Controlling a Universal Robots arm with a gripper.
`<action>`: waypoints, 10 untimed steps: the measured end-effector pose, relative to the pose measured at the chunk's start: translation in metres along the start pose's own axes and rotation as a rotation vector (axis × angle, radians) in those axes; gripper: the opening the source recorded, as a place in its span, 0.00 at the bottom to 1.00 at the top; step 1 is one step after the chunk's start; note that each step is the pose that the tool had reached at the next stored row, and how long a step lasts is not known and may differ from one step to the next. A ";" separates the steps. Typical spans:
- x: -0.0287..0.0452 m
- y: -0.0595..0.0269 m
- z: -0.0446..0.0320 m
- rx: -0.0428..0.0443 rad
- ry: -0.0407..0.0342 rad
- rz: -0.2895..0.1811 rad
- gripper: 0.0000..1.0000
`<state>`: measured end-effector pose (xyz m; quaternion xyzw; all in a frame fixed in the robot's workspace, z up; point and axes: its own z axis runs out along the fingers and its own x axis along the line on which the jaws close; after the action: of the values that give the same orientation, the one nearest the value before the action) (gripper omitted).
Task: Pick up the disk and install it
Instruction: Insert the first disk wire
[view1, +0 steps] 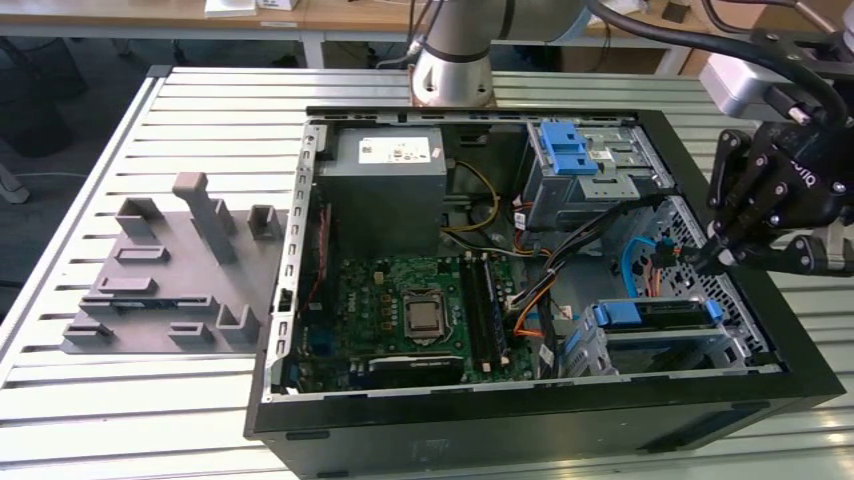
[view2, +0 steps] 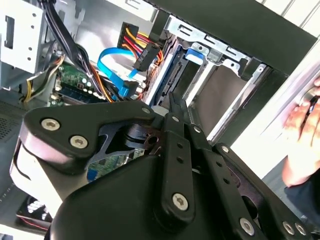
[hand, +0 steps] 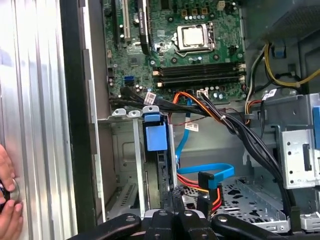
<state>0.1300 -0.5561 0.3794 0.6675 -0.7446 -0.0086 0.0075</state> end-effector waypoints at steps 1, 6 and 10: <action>-0.0003 -0.0002 0.0004 0.0000 -0.0003 0.009 0.11; -0.0022 -0.0013 0.0015 0.0001 -0.0009 0.053 0.11; -0.0088 -0.0032 0.0020 0.0002 -0.0005 0.062 0.11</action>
<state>0.1341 -0.5477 0.3773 0.6441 -0.7648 -0.0084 0.0076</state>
